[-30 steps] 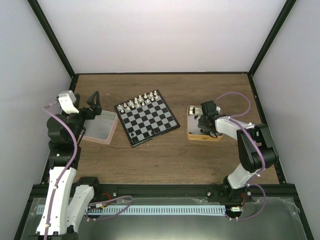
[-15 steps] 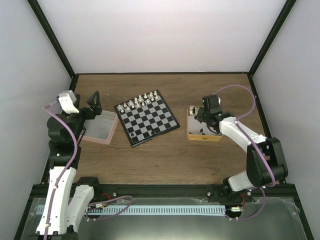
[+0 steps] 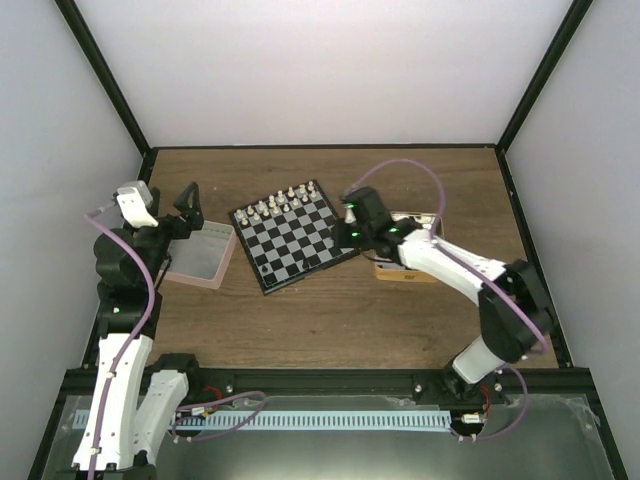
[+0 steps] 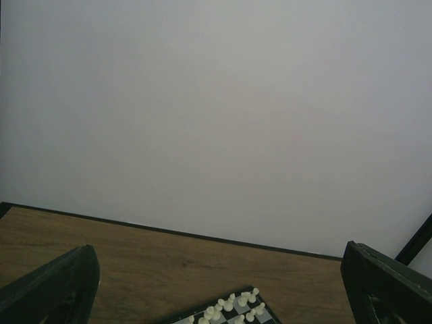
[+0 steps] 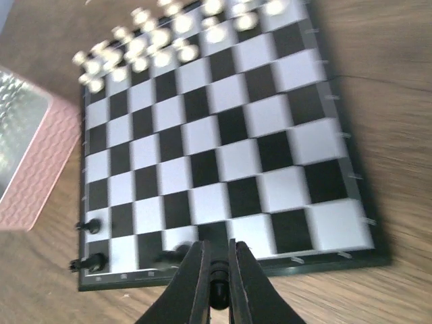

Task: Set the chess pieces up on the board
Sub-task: Place the chess piece on the chessboard.

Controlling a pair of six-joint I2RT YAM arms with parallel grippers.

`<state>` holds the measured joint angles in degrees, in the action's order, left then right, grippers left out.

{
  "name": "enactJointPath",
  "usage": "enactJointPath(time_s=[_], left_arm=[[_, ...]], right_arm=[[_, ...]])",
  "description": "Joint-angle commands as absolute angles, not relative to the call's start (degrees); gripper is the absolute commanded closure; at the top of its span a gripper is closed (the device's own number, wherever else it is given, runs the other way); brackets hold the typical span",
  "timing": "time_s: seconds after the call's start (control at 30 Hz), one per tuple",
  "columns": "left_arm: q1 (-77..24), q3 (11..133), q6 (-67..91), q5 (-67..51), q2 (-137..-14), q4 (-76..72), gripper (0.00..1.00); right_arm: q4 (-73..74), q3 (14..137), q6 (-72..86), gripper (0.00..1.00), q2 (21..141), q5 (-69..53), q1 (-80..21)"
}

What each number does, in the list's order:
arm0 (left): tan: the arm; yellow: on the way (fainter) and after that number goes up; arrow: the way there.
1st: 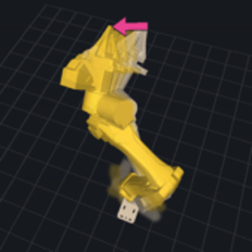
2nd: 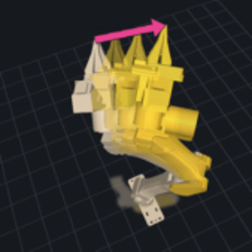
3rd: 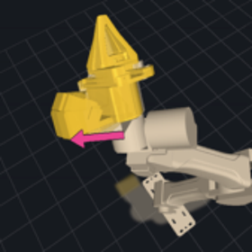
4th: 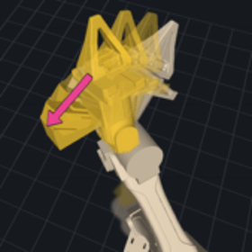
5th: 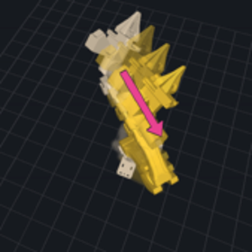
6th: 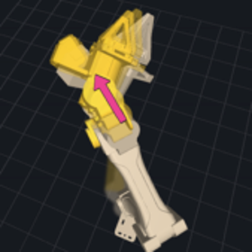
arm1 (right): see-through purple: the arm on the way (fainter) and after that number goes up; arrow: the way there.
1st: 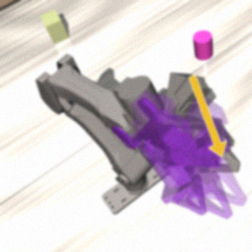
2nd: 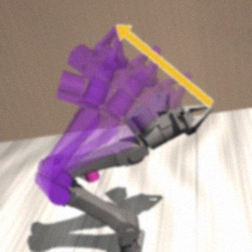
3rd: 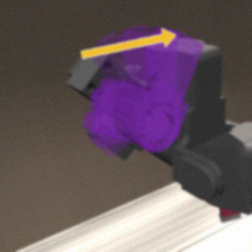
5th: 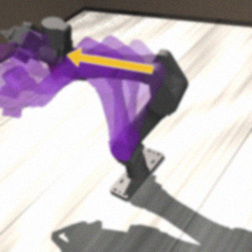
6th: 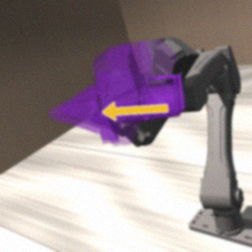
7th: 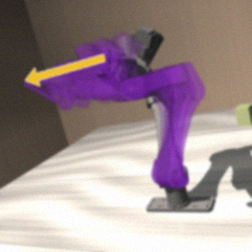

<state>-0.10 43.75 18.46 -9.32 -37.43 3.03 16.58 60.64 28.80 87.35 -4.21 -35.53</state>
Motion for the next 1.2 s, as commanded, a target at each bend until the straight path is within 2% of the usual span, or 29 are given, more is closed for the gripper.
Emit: enactJointPath(time_s=[0.0, 0.13, 0.4, 0.9, 1.17], left_arm=[[-0.33, 43.37, 18.72, -9.68, -36.63, 1.67, 0.0], [-0.22, 43.38, 18.63, -9.6, -36.66, 1.74, 0.0], [-0.31, 43.33, 18.54, -9.45, -36.52, 1.87, 0.0], [-0.32, 43.29, 18.54, -9.43, -36.28, 1.69, 0.0], [-0.28, 43.25, 18.54, -9.58, -36.51, 1.65, 0.0]], right_arm=[[17.56, 69.56, 26.37, 0.99, 95.73, -0.95, -44.11], [19.26, 77.18, 24.27, 0.99, 103.67, 3.23, -50.76], [23.88, 87.18, 22.52, 0.99, 115.82, 6.8, -55.97], [24.65, 91.46, 22.55, 0.97, 123.1, 8.85, -56.42], [24.2, 91.6, 22.63, 0.92, 123.79, 7.9, -56.48]])
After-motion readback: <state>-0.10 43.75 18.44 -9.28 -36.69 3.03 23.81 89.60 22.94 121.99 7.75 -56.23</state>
